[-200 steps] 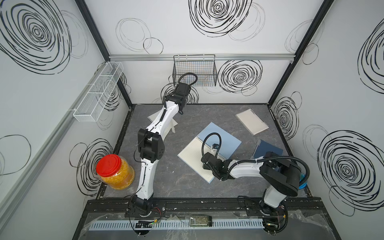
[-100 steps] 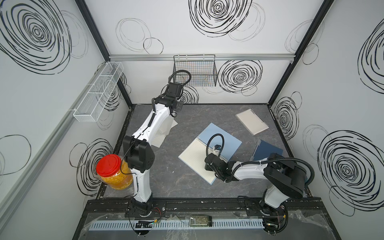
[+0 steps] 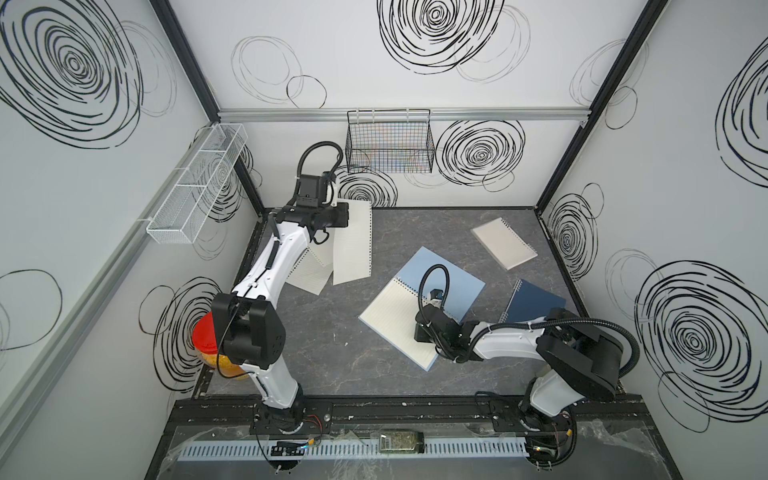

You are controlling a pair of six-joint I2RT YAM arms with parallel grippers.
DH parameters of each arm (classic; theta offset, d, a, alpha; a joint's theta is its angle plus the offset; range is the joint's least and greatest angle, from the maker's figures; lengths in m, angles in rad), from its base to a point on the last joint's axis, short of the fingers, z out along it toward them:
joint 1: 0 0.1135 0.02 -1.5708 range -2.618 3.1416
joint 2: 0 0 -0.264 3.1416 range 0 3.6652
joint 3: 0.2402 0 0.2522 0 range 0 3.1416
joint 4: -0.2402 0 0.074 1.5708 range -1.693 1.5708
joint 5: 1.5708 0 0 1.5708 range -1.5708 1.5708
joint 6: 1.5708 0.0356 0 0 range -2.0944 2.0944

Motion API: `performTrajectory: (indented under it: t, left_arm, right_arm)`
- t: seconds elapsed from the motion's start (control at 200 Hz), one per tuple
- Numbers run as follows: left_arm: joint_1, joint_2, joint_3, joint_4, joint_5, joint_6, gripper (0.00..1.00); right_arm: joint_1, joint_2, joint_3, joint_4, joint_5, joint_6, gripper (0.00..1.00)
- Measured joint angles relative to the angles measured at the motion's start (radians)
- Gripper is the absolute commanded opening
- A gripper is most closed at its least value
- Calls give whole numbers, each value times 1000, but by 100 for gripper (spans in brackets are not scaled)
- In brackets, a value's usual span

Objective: Tear off pages from different notebooks
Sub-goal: Place the paper at the center of the board.

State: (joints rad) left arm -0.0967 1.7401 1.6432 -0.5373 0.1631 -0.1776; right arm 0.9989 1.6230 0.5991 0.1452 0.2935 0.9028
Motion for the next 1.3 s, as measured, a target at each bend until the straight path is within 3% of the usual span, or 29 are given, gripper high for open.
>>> performTrajectory:
  t: [0.2,0.475,0.751,1.221,1.301]
  left_arm:
    - [123,37,-70,40,8,-18,0]
    - [192,56,-154,47,-64,-24,0]
    - [290,-19,-312,69,-138,-40,0]
    - [315,-29,-330,67,-350,-40,0]
    - [319,-20,-330,66,-377,-39,12]
  right_arm:
    - [0,8,6,3,0,-18,8]
    - [-3,19,18,4,1,-34,8]
    - [-3,23,23,3,0,-41,8]
    - [-5,29,43,-26,-4,-49,8]
    - [-6,32,45,-26,-4,-51,8]
